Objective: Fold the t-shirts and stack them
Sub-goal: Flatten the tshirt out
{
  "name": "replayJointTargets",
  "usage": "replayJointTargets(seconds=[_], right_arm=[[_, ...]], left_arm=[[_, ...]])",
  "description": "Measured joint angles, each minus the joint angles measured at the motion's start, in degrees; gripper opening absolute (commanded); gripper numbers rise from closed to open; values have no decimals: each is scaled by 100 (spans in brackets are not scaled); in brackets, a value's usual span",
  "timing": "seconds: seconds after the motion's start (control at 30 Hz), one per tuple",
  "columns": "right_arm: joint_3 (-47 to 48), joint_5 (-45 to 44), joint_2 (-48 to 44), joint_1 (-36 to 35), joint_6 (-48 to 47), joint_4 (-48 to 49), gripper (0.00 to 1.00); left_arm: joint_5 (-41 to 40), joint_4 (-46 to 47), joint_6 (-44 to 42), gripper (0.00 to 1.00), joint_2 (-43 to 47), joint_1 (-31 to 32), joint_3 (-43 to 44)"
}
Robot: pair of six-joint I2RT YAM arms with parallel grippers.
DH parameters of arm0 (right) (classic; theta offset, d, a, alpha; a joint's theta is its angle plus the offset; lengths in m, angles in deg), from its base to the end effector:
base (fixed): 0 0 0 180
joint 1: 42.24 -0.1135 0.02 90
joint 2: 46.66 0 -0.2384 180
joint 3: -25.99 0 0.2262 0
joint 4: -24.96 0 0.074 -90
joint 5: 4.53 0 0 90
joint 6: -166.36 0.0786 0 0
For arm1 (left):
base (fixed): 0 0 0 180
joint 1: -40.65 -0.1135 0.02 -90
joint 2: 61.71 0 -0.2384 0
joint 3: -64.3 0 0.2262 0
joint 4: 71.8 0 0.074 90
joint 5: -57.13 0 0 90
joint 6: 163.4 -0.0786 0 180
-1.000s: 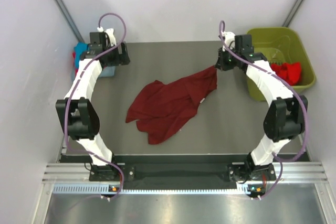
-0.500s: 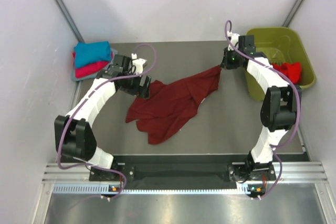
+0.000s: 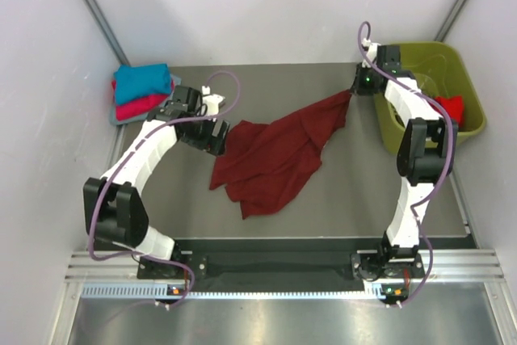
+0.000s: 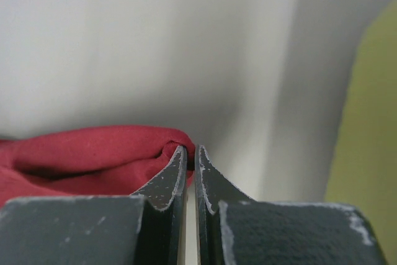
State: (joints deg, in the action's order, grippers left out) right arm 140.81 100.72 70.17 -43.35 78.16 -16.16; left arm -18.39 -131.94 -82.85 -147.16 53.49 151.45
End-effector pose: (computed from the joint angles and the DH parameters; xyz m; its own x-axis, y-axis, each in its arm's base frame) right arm 0.4625 0.0296 0.2159 -0.6898 0.0169 -0.7238 -0.1890 0.9608 0.2027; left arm 0.2937 -0.0871 0.2300 -0.7632 0.3370 -0.5513 0.4745 0.8714 -0.1242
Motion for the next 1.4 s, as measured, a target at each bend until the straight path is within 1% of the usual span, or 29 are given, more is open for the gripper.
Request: replayJointTargets(seconds=[0.1, 0.3, 0.33, 0.4, 0.5, 0.67, 0.77, 0.83, 1.0, 1.07, 1.13, 1.2, 1.23, 1.27, 1.3, 1.33, 1.37, 1.4], right_arm=[[35, -17, 28, 55, 42, 0, 0], [37, 59, 28, 37, 173, 44, 0], [37, 74, 28, 33, 190, 48, 0], [37, 101, 28, 7, 219, 50, 0], [37, 114, 24, -13, 240, 66, 0], [37, 149, -9, -35, 256, 85, 0], [37, 155, -66, -37, 264, 87, 0], [37, 155, -96, -37, 278, 87, 0], [37, 142, -120, -37, 275, 94, 0], [35, 127, -120, -39, 273, 96, 0], [31, 92, -120, -44, 264, 101, 0], [-2, 57, -120, -59, 229, 136, 0], [-15, 44, -122, -68, 225, 138, 0], [-42, 37, -122, -79, 221, 151, 0], [-59, 22, -122, -96, 219, 151, 0], [-81, 17, -122, -107, 210, 162, 0], [-85, 11, -122, -122, 201, 160, 0], [-101, 2, -125, -140, 186, 177, 0]], left_arm=[[-24, -227, -13, 93, -280, 0, 46], [13, -664, -15, 90, -1449, 0, 415], [57, -721, -15, 88, -1637, 0, 496], [160, -822, -17, 81, -1952, 0, 660], [420, -1080, -44, 0, -2400, -11, 975], [874, -1344, -57, 0, -3051, -146, 1690], [905, -1338, 63, 0, -3200, -350, 2232], [813, -1268, 149, 0, -3283, -492, 2855], [544, -636, 341, 0, -3484, -651, 4354], [490, -444, 396, 0, -3757, -647, 5007], [409, -234, 446, 0, -4050, -638, 5383], [293, -50, 490, 0, -4352, -612, 5506], [210, -9, 498, 10, -4505, -599, 5510], [133, 7, 490, 28, -4664, -588, 5510], [42, 15, 501, 51, -4828, -577, 5515], [-33, 13, 463, 67, -4944, -570, 5515], [-116, 9, 472, 74, -5071, -564, 5515], [-219, -15, 518, 74, -5154, -557, 5515]])
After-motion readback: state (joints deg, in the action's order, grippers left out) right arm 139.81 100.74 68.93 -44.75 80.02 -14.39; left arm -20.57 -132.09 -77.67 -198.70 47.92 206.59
